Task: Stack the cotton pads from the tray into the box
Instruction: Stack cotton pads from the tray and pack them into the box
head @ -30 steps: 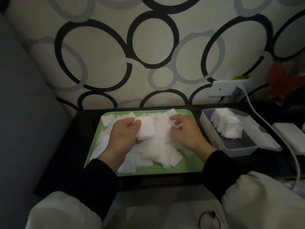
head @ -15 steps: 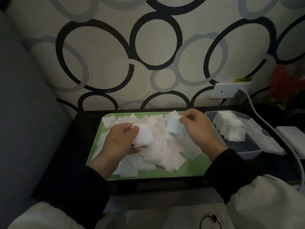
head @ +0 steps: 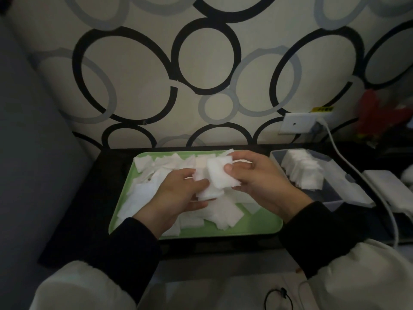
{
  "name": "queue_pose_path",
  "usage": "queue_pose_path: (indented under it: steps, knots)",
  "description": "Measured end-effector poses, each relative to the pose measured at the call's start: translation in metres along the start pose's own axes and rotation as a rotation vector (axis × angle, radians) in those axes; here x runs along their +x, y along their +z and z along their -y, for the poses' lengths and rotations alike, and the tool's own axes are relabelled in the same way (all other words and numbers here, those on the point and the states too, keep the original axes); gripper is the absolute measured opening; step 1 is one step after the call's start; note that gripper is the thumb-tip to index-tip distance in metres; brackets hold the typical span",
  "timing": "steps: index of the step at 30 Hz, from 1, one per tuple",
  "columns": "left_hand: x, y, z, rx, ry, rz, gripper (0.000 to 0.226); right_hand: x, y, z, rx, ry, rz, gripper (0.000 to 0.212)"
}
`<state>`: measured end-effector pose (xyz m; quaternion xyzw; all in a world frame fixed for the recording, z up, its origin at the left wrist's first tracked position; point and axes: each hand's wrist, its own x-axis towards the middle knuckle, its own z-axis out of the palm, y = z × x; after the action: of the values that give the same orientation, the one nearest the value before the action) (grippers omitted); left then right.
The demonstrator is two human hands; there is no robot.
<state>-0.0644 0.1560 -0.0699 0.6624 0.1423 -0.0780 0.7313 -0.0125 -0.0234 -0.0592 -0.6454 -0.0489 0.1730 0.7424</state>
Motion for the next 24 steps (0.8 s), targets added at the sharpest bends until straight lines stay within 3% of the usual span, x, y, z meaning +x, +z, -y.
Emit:
queue_pose_path:
  steps: [11,15,19,24]
  knots:
    - [0.001,0.01,-0.001,0.002,0.052,0.025,0.018,0.003,0.007,-0.018,-0.243,-0.079,-0.11,0.026]
    - [0.003,0.01,-0.003,-0.082,0.004,-0.038,0.022,0.006,0.011,-0.023,-0.33,-0.14,-0.14,0.025]
    - [0.004,0.006,-0.001,-0.004,0.076,0.004,0.018,0.009,0.012,-0.023,-0.374,-0.149,-0.167,0.028]
    - [0.015,-0.004,0.002,0.02,0.082,-0.167,0.023,0.03,-0.004,-0.023,-0.452,-0.179,-0.383,0.009]
